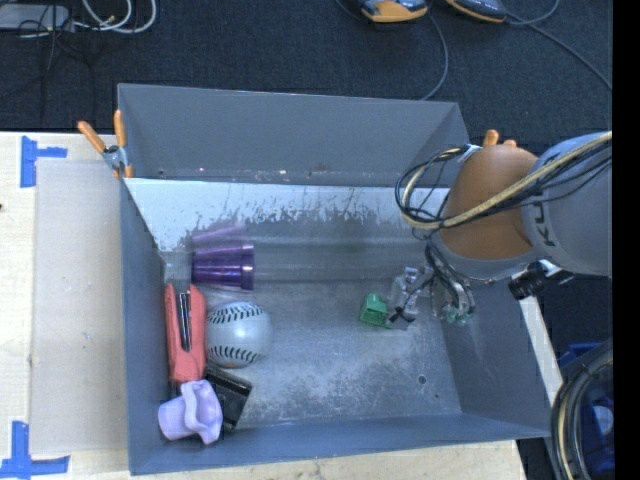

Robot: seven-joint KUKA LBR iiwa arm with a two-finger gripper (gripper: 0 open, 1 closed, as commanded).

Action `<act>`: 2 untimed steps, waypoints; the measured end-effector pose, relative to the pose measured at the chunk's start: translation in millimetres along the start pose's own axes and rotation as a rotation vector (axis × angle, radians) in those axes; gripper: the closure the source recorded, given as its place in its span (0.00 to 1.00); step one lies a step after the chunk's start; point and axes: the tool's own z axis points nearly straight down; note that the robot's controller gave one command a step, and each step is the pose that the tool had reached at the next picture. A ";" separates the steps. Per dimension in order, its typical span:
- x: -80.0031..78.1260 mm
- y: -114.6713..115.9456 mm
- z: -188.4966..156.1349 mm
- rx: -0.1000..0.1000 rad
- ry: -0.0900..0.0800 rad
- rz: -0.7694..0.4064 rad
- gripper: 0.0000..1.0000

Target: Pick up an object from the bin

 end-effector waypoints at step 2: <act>-7.7 13.4 13.0 -0.001 -0.001 0.093 1.00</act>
Offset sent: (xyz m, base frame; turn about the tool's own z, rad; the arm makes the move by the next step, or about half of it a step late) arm 0.0116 0.0143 -0.0233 0.1083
